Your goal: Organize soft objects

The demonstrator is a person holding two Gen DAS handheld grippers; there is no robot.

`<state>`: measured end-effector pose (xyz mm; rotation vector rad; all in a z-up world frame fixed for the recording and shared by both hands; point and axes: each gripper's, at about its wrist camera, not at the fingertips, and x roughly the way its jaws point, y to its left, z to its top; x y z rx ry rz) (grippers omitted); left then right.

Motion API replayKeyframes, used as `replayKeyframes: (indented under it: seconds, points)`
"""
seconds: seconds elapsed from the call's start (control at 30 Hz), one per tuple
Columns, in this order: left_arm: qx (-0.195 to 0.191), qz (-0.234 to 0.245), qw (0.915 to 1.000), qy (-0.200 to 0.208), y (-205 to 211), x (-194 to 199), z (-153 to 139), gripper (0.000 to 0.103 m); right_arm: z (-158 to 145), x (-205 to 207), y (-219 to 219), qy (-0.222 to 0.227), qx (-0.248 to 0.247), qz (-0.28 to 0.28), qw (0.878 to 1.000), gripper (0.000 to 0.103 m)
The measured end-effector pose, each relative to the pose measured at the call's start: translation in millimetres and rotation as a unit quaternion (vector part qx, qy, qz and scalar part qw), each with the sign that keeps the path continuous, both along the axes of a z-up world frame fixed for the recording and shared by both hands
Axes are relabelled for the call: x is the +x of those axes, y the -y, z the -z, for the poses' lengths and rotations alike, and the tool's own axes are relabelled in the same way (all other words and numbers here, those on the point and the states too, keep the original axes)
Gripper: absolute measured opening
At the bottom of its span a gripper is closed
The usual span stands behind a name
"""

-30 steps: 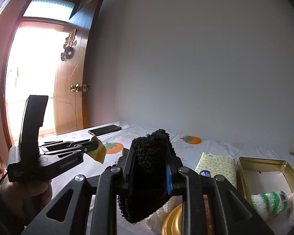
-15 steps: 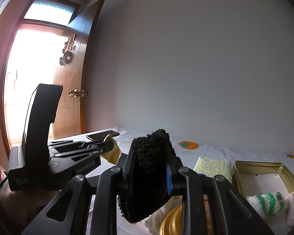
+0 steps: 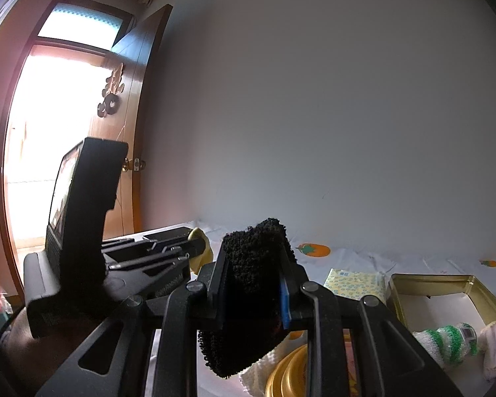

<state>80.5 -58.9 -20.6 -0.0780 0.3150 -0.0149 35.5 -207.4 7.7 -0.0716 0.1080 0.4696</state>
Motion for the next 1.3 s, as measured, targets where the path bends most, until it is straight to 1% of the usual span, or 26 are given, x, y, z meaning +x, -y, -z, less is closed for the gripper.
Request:
replayKeyframes:
  seconds: [0.3, 0.57, 0.73, 0.9, 1.07, 1.3]
  points:
    - [0.005, -0.001, 0.9999, 0.009, 4.5, -4.0, -0.7, 0.006, -0.2, -8.1, -0.3, 0.011, 0.004, 0.002, 1.0, 0.026]
    - [0.005, -0.003, 0.9999, 0.011, 4.3, -5.0, -1.5, 0.006, -0.4, -7.9, 11.8, 0.009, 0.032, -0.008, 0.999, 0.026]
    - [0.007, -0.004, 0.9999, 0.013, 6.4, -5.8, -4.1, 0.006, -1.6, -14.1, 10.1, 0.033, 0.014, -0.007, 0.999, 0.026]
    - [0.009, -0.006, 0.9998, 0.015, 8.5, -7.8, -6.2, 0.006, -1.4, -12.7, 12.6, 0.032, 0.019, -0.011, 0.999, 0.026]
    - [0.011, -0.003, 0.9997, 0.019, 11.7, -10.8, -9.8, 0.006, -1.5, -11.7, 21.9, 0.03, 0.03, -0.005, 0.999, 0.026]
    - [0.015, 0.006, 0.9997, 0.02, 20.8, -11.1, -14.7, 0.006, -2.4, -15.8, 28.7, 0.035, 0.034, 0.004, 0.999, 0.026]
